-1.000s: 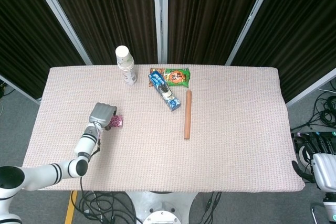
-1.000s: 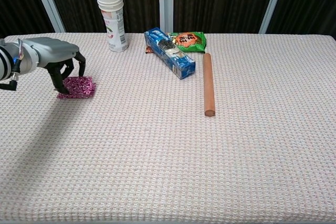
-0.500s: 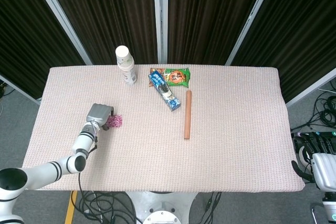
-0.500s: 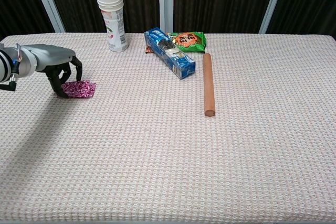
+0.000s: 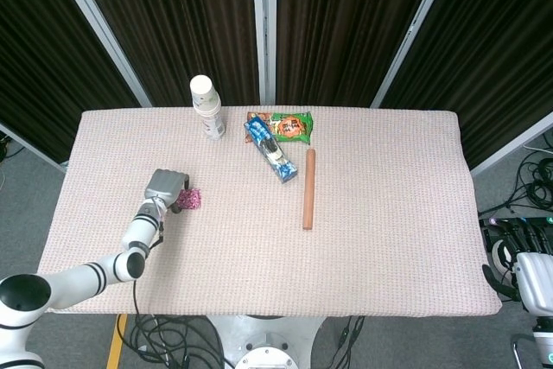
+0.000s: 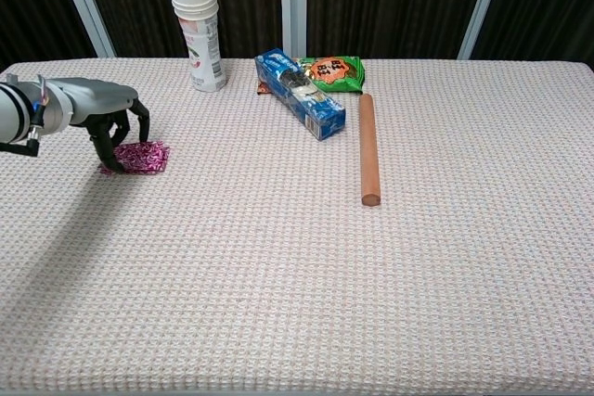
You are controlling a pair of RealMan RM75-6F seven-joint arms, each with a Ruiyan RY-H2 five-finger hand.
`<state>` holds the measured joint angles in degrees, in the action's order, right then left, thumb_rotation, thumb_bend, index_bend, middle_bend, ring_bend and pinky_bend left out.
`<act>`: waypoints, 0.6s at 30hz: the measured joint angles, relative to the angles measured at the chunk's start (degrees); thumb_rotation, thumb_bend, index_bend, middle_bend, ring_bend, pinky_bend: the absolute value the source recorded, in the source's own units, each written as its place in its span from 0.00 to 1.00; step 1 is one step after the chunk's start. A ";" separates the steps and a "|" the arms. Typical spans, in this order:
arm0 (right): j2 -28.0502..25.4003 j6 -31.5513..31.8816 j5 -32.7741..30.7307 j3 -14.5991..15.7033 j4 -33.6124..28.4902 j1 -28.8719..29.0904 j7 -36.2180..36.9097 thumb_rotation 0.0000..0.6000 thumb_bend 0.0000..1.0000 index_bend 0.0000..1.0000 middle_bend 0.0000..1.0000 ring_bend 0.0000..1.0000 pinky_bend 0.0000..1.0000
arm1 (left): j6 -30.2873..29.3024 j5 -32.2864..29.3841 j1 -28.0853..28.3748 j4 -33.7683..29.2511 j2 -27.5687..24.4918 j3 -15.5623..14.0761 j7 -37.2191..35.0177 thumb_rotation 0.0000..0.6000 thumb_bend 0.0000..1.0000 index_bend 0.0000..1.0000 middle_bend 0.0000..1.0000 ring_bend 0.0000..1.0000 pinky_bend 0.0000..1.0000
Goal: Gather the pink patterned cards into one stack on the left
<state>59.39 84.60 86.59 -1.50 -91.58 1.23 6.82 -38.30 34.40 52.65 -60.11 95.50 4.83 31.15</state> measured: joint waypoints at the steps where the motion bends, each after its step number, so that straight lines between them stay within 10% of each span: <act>1: 0.02 0.02 0.02 0.00 0.01 0.00 0.00 0.97 0.24 0.19 0.14 0.05 0.03 | -0.02 -0.13 0.02 -0.04 0.00 -0.05 0.09 1.00 0.22 0.45 0.80 0.73 0.90; 18: -0.21 0.24 0.10 -0.02 -0.35 -0.16 -0.28 0.97 0.24 0.18 0.14 0.05 0.03 | -0.18 -2.44 0.41 -0.77 -0.28 -0.62 1.24 1.00 0.22 0.37 0.80 0.73 0.90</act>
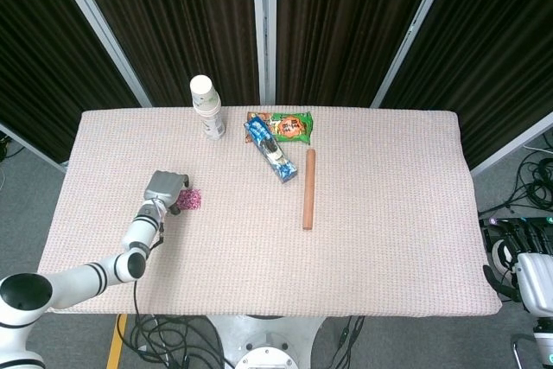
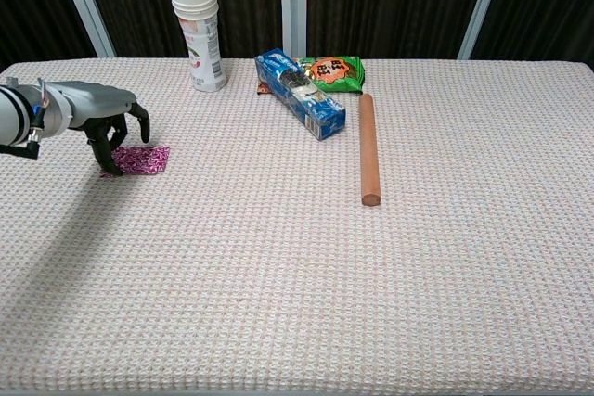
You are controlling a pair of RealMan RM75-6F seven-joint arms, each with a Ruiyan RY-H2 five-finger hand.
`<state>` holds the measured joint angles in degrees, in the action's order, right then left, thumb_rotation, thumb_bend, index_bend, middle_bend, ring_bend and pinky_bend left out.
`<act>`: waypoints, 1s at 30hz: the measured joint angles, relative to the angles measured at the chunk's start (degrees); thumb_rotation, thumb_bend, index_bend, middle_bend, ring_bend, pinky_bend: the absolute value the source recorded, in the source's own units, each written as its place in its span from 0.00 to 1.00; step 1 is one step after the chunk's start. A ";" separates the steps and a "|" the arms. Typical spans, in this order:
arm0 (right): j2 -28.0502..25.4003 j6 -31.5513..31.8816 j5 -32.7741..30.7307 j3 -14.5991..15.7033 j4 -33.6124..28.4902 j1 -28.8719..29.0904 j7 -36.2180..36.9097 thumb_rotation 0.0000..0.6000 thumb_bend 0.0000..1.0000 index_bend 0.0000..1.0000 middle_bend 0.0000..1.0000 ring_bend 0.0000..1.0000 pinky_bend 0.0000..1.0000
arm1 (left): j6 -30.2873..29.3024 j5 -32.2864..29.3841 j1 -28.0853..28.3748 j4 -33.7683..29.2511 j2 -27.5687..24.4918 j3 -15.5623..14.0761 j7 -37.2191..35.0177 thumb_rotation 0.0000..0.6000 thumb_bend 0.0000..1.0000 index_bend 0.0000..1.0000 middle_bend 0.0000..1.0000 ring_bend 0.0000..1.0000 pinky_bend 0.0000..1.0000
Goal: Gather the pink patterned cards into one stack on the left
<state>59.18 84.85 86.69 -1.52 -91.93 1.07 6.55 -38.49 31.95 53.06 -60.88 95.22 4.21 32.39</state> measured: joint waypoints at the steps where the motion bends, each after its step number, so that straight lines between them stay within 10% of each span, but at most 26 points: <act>1: -0.03 0.03 0.02 -0.02 -0.05 0.00 -0.01 0.97 0.24 0.18 0.14 0.05 0.03 | -0.08 0.06 -0.05 -0.28 -0.19 0.14 -0.25 1.00 0.22 0.36 0.80 0.73 0.90; 16: -0.35 0.58 0.49 -0.53 1.85 0.17 2.83 0.97 0.24 0.17 0.11 0.00 0.01 | -23.61 13.48 -12.08 -11.81 -9.36 2.63 -12.72 1.00 0.22 0.34 0.47 0.34 0.50; 20: -0.26 0.53 1.59 -0.42 2.73 0.56 4.50 0.96 0.24 0.16 0.08 0.00 0.00 | -30.97 20.40 -18.08 -14.22 -12.52 0.85 -16.48 1.00 0.21 0.31 0.32 0.22 0.40; 30: 0.48 2.23 4.76 0.07 4.11 0.87 7.48 0.95 0.24 0.15 0.07 0.00 0.00 | -47.14 32.34 -33.45 -22.31 -19.28 -5.62 -21.96 1.00 0.21 0.31 0.31 0.22 0.37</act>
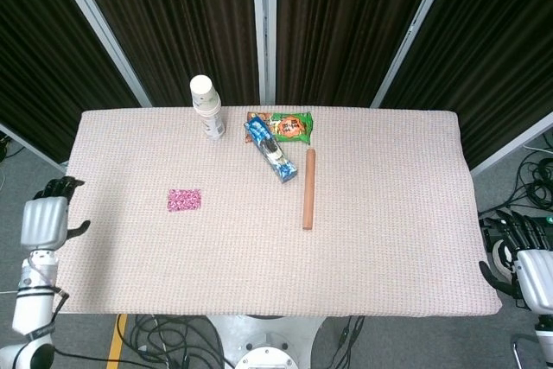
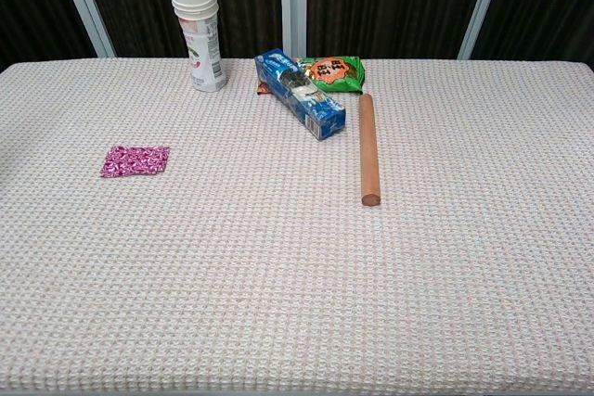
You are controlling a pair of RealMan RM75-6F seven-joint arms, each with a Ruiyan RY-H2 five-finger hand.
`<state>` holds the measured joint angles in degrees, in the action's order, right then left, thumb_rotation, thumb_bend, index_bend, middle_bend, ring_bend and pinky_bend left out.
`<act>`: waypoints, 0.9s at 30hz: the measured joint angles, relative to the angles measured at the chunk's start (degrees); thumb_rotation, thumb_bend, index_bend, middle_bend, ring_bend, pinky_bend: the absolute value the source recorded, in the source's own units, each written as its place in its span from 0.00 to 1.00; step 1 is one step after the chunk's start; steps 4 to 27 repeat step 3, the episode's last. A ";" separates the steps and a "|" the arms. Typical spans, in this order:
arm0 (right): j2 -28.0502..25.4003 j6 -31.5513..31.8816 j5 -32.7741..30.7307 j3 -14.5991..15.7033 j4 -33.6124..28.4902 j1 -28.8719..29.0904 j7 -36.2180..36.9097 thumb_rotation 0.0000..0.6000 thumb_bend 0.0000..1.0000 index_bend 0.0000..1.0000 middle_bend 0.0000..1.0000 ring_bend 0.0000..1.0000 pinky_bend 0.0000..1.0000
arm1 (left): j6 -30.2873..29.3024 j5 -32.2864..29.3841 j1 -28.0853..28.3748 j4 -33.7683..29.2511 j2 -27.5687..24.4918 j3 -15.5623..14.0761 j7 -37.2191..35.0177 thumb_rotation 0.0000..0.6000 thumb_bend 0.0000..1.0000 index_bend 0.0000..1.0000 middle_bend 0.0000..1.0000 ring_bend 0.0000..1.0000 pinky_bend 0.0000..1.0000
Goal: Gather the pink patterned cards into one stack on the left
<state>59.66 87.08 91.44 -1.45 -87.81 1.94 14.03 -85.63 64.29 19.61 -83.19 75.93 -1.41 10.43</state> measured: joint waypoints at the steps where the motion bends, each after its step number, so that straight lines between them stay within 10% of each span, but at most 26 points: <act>1: 0.04 0.16 0.27 0.08 -0.01 0.02 0.19 0.95 0.24 0.15 0.07 0.00 0.00 | -1.07 0.86 -1.14 -1.03 -0.62 -0.60 -0.10 1.00 0.21 0.31 0.31 0.22 0.37; 27: 0.20 0.35 0.44 0.18 -0.02 0.01 -0.14 0.95 0.24 0.15 0.07 0.00 0.00 | -3.12 2.59 -3.48 -3.31 -1.91 -1.74 -0.11 1.00 0.21 0.31 0.31 0.22 0.37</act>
